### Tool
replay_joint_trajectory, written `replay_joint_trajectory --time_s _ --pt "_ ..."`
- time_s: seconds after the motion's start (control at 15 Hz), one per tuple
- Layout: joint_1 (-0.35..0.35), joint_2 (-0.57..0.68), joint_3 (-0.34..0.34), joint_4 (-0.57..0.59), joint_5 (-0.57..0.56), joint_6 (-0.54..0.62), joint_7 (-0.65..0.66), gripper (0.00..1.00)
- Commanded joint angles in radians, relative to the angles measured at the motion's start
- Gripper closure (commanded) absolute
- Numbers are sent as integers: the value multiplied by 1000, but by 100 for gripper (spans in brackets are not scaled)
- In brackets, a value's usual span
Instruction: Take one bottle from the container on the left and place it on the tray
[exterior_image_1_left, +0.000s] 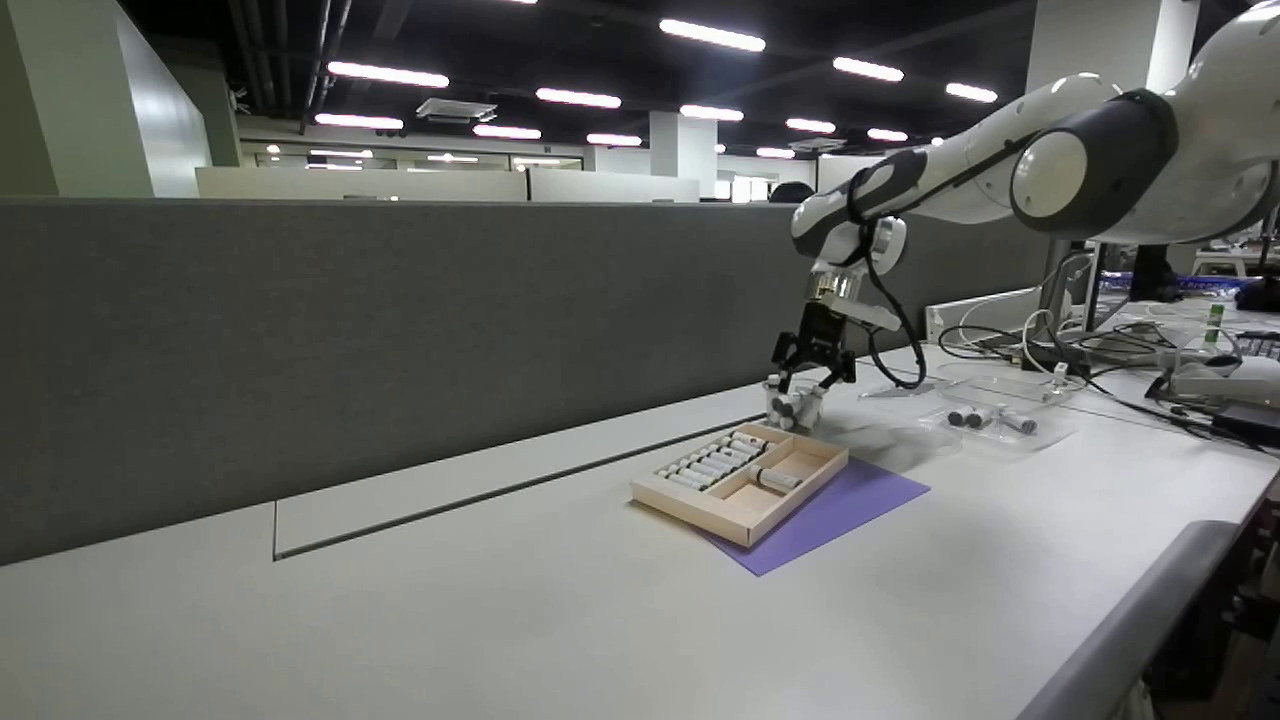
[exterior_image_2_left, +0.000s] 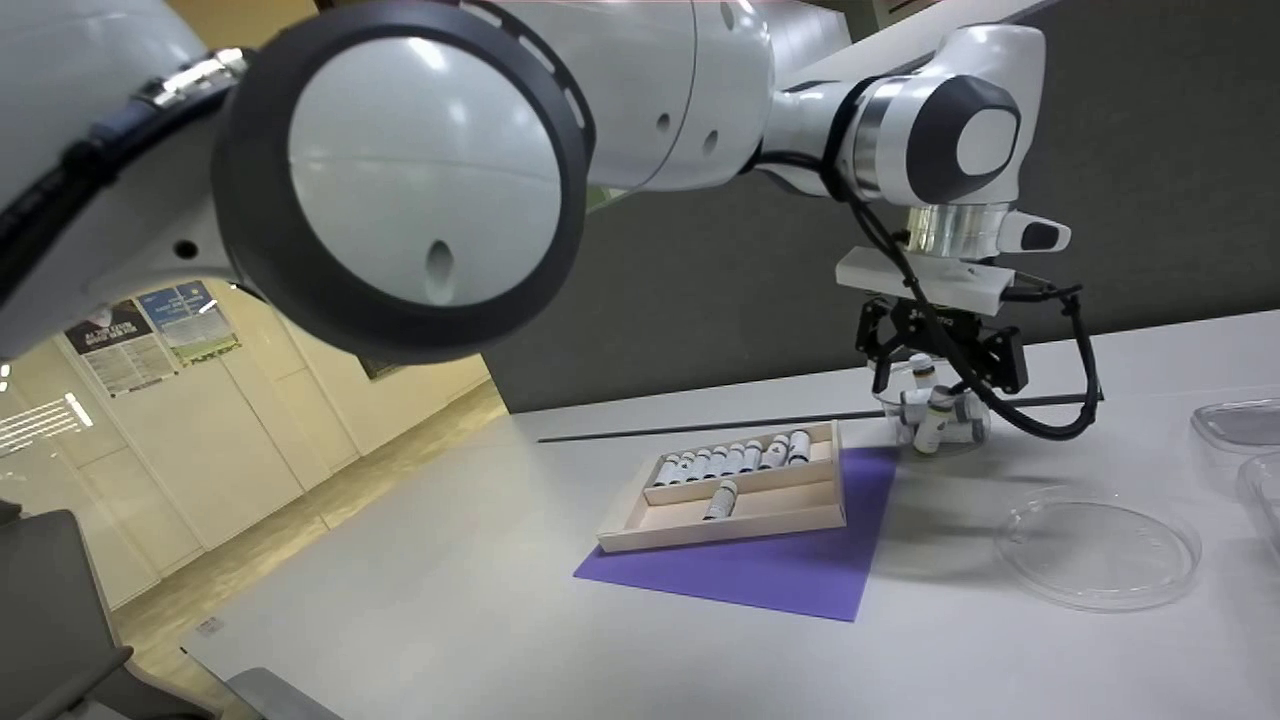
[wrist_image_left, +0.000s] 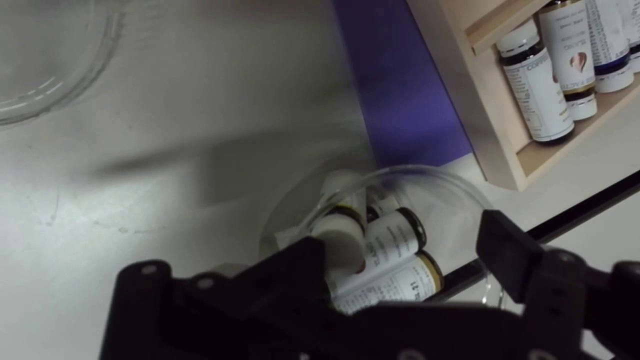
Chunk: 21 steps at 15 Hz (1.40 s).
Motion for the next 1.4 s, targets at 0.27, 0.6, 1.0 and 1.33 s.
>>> replay_joint_trajectory --time_s 0.27,0.6,1.0,1.33 --pt "-6 30 1 67 4 -34 41 61" --pt "-12 32 2 68 5 -41 42 98" --pt "-15 33 2 70 4 -52 44 100" --pt "-8 31 -7 78 -8 -38 40 53"
